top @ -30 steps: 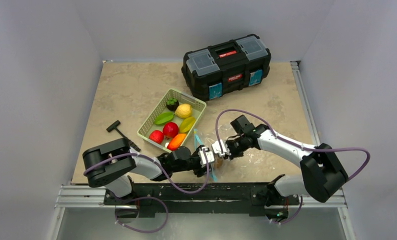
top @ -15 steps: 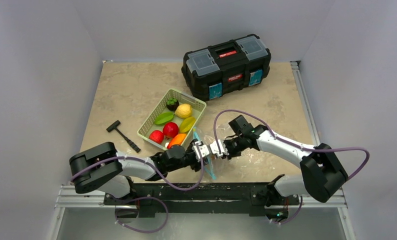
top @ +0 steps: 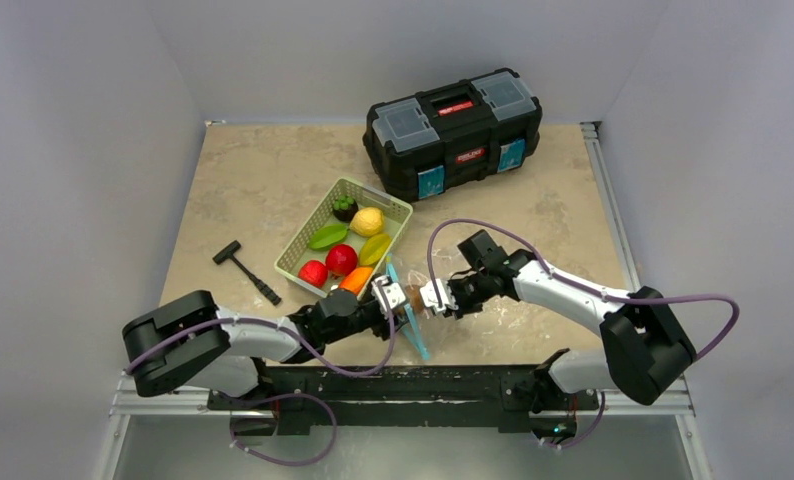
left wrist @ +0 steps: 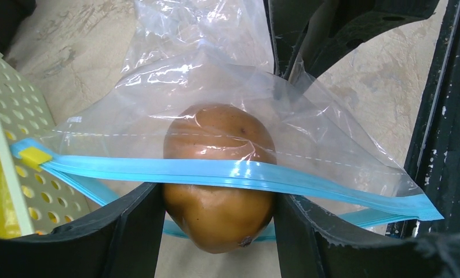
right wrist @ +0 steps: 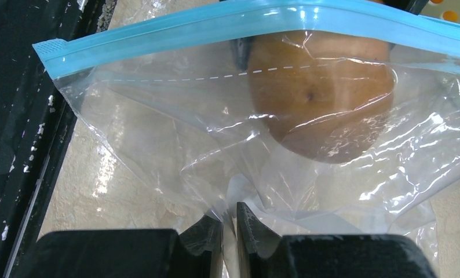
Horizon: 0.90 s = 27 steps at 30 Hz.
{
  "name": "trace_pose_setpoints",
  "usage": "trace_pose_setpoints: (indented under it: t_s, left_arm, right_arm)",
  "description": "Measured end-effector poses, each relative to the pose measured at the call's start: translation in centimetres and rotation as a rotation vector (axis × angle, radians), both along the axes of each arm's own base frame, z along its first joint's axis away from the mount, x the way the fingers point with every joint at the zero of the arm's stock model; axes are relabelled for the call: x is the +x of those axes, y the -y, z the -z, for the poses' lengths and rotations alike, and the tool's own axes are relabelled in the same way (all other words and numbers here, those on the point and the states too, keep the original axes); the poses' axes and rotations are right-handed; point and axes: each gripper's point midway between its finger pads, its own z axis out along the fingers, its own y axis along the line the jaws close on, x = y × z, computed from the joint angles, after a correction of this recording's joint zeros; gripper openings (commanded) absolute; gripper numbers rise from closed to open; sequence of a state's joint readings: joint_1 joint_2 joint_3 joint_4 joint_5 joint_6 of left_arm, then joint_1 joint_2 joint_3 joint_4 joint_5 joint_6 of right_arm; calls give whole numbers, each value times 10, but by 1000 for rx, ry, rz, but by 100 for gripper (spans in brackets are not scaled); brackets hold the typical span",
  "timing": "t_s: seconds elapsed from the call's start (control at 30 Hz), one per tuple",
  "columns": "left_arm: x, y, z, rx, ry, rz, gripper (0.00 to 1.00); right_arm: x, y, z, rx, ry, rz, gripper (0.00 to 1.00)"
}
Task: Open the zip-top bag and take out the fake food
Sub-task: Pick up the fake fruit from the zipper food storage bag.
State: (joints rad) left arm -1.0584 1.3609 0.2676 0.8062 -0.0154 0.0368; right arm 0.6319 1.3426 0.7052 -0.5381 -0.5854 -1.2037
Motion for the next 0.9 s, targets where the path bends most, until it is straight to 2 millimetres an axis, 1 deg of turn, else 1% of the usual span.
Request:
trace_pose_setpoints:
  t_s: [0.1, 0.2, 0.37, 0.7, 0.8, 0.9]
  left_arm:
    - [2, -3, -3, -8, 3, -10, 0]
    - [3, -5, -12, -33, 1, -21, 0]
    - [-1, -10, -22, -54, -24, -24, 0]
    - [-10, -25, -12, -7, -107, -38, 0]
    - [-10, -30, -13, -6, -124, -52, 0]
    - [-10, -35, -16, -11, -135, -67, 0]
  right_arm:
    - [1, 1, 0, 0, 0, 5, 11]
    - [3, 2, 0, 0, 0, 14, 11]
    - [9, 8, 0, 0, 0, 45, 11]
    - [25, 22, -6, 3, 22, 122, 4]
    - [31, 27, -8, 8, 33, 148, 0]
    - [35, 31, -10, 12, 39, 170, 0]
